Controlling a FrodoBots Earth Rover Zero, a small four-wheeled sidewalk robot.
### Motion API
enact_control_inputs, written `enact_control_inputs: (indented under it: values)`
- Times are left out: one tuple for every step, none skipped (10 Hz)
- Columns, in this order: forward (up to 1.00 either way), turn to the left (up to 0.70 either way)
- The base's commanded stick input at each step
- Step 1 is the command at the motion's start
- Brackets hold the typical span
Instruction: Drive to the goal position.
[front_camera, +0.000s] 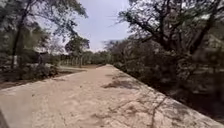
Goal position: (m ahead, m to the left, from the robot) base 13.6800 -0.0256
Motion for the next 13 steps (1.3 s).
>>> enact_control_inputs:
  values:
    - [0.70,0.00]
    - [0.70,0.00]
    - [0.70,0.00]
    - [0.70,0.00]
    - [0.70,0.00]
    - [0.70,0.00]
    - [0.70,0.00]
    - [0.70,0.00]
    - [0.70,0.00]
    - [0.70,0.00]
    - [0.70,0.00]
    - [0.70,0.00]
    - [0.70,0.00]
